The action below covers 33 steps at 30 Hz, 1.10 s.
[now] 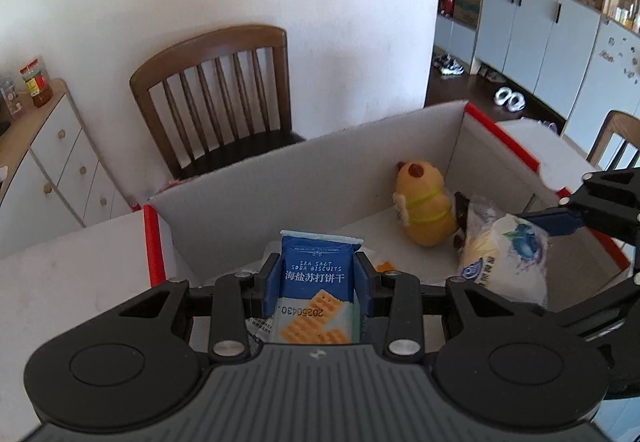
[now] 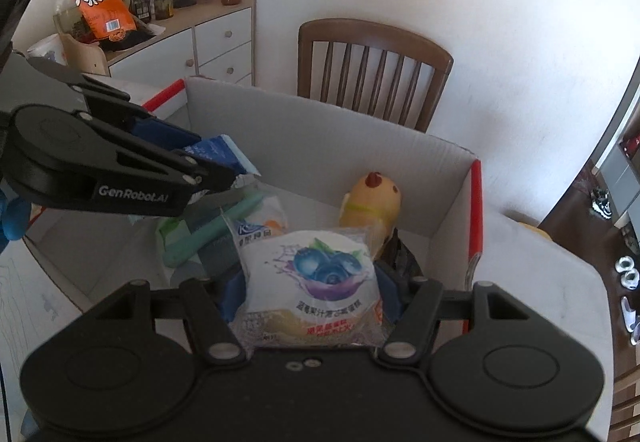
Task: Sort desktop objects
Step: 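Lower both items into the red box and open both grippers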
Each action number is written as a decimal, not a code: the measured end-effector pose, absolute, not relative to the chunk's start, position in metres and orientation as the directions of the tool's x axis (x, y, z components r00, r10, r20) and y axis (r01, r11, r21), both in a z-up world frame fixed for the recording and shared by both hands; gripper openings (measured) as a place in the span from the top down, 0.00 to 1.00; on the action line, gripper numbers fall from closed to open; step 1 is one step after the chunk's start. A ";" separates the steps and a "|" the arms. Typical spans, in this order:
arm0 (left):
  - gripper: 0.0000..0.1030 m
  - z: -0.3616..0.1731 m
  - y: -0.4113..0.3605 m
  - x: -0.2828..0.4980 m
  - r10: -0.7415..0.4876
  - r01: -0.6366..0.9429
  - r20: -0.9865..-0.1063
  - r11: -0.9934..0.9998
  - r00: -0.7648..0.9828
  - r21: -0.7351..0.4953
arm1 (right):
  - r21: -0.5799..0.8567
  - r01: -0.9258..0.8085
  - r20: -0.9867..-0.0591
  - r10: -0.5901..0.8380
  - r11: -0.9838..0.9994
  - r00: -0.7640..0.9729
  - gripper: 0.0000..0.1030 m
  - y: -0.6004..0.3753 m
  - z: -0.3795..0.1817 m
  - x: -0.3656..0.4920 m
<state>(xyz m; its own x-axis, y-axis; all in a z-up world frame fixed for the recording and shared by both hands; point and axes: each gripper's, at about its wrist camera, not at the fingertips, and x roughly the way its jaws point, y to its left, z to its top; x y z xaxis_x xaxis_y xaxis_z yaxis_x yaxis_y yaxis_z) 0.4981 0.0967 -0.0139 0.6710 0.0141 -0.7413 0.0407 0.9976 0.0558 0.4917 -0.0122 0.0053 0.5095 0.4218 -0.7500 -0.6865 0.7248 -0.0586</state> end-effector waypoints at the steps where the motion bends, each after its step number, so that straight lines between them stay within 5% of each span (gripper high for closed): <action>1: 0.65 -0.017 0.097 0.500 0.019 0.037 -0.750 0.998 0.662 0.058 | -0.056 -0.689 -0.753 0.422 0.723 0.505 0.37 -0.012 0.005 0.492; 19: 0.65 -0.037 0.097 0.516 -0.007 0.047 -0.815 0.999 0.579 0.024 | -0.063 -0.692 -0.774 0.402 0.719 0.489 0.35 -0.011 -0.001 0.495; 24: 0.49 -0.038 0.096 0.516 0.008 0.039 -0.822 0.999 0.569 0.036 | -0.065 -0.685 -0.773 0.398 0.726 0.495 0.32 -0.014 -0.001 0.495; 33: 0.38 -0.033 0.095 0.510 0.001 0.033 -0.806 0.999 0.591 0.026 | -0.053 -0.686 -0.759 0.417 0.726 0.500 0.29 -0.021 0.005 0.490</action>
